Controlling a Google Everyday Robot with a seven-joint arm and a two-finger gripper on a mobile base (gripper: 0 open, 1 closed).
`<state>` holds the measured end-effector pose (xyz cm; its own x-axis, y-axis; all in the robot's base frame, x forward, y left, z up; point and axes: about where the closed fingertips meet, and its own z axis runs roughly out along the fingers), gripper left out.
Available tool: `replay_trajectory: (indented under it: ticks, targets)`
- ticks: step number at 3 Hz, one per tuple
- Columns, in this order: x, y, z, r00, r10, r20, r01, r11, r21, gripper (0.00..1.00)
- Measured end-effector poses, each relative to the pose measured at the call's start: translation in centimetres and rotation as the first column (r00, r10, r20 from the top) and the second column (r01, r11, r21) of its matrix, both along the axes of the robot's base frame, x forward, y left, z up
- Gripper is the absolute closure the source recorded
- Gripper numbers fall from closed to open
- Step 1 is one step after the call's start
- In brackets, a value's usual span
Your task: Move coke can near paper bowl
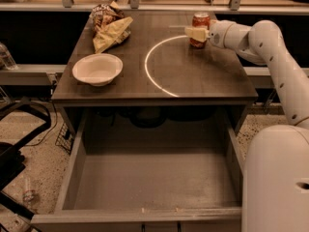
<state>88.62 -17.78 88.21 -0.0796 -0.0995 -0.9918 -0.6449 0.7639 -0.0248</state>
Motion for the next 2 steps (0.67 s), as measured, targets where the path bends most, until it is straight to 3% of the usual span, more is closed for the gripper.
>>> replay_trajectory:
  ticks: [1,2]
  targets:
    - [0.07,0.36,-0.12,1.0000,0.004,-0.002,-0.004,1.000,0.001,0.87]
    - [0.14,0.69,-0.23,1.0000,0.008,-0.003,-0.008,1.000,0.001,1.00]
